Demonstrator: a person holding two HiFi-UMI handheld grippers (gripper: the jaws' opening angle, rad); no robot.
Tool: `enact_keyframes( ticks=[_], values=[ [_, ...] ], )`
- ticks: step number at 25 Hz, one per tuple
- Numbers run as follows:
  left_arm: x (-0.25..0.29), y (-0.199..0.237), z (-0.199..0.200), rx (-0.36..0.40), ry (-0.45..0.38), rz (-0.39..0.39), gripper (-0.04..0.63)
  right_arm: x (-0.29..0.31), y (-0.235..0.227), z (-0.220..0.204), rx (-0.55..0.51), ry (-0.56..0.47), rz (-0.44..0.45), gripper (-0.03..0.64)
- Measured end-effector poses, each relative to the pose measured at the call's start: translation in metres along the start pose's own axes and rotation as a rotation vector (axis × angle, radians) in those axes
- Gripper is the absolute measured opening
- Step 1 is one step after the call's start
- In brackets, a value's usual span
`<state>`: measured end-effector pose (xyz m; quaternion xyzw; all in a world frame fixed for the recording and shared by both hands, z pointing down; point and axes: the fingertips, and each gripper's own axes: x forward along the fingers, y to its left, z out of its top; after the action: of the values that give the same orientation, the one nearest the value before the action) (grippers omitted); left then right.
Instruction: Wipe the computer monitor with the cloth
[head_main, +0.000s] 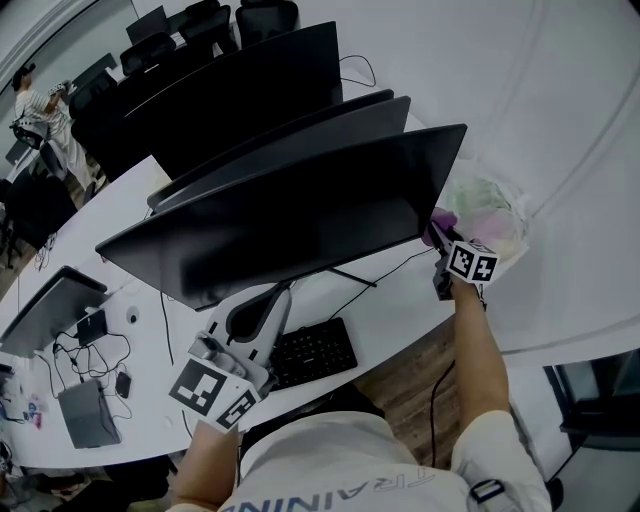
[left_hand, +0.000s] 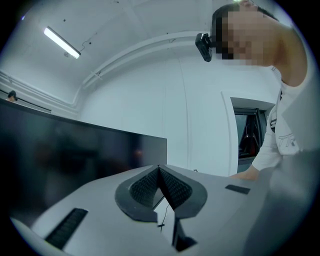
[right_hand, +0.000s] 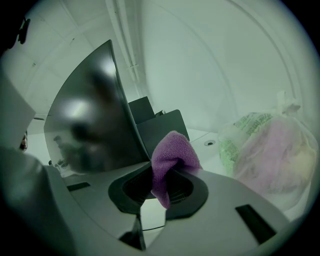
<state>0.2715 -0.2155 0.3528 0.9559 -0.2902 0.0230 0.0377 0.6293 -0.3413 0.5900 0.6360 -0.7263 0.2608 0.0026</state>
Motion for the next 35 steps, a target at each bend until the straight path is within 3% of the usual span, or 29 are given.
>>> enact_keyframes(
  ticks=[9,17,28,35],
  values=[
    [-0.005,0.008,-0.006,-0.005,0.010,0.026,0.009,0.005,-0.015,-0.033,0.015,0.050,-0.003,0.064],
    [-0.009,0.011,-0.007,-0.007,0.014,0.038,0.009,0.005,-0.028,-0.061,-0.010,0.131,-0.072,0.064],
    [-0.023,0.017,-0.010,-0.013,0.016,0.080,0.009,0.028,0.001,-0.104,-0.029,0.229,-0.011,0.064],
    [-0.049,0.028,-0.007,-0.019,0.005,0.142,0.009,0.036,0.042,-0.114,-0.060,0.214,0.068,0.064]
  ],
)
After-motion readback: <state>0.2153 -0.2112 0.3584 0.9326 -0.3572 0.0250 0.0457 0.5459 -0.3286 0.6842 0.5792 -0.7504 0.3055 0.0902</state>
